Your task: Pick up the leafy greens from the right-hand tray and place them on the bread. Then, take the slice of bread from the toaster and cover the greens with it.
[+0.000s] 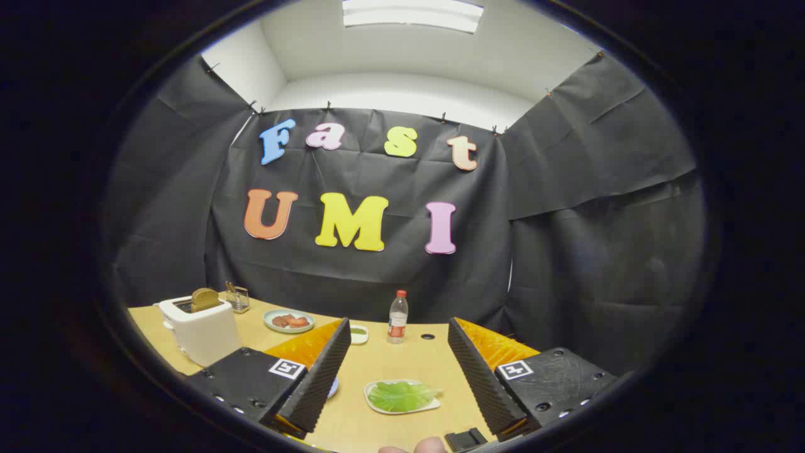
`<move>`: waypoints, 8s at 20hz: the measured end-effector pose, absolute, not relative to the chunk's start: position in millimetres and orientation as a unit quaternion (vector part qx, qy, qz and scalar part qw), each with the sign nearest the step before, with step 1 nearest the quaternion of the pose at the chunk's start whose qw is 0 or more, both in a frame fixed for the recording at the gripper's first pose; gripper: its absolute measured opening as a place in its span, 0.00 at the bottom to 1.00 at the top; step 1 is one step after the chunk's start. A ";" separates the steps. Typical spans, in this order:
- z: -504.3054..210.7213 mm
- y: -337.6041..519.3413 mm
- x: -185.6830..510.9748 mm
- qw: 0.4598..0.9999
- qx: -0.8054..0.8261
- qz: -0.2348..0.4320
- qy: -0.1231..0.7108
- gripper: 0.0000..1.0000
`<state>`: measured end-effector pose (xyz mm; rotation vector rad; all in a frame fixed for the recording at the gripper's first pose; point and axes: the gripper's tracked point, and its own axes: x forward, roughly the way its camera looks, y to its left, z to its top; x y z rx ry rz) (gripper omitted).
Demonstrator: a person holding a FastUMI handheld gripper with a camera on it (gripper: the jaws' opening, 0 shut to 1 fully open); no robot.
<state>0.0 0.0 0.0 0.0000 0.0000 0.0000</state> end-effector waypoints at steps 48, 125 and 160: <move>-244.0 -64.4 136.2 0.905 0.288 -0.054 0.307 0.96; -209.3 185.1 156.4 0.927 0.278 0.058 0.245 0.16; -54.9 424.7 87.7 0.975 0.110 0.150 0.122 0.96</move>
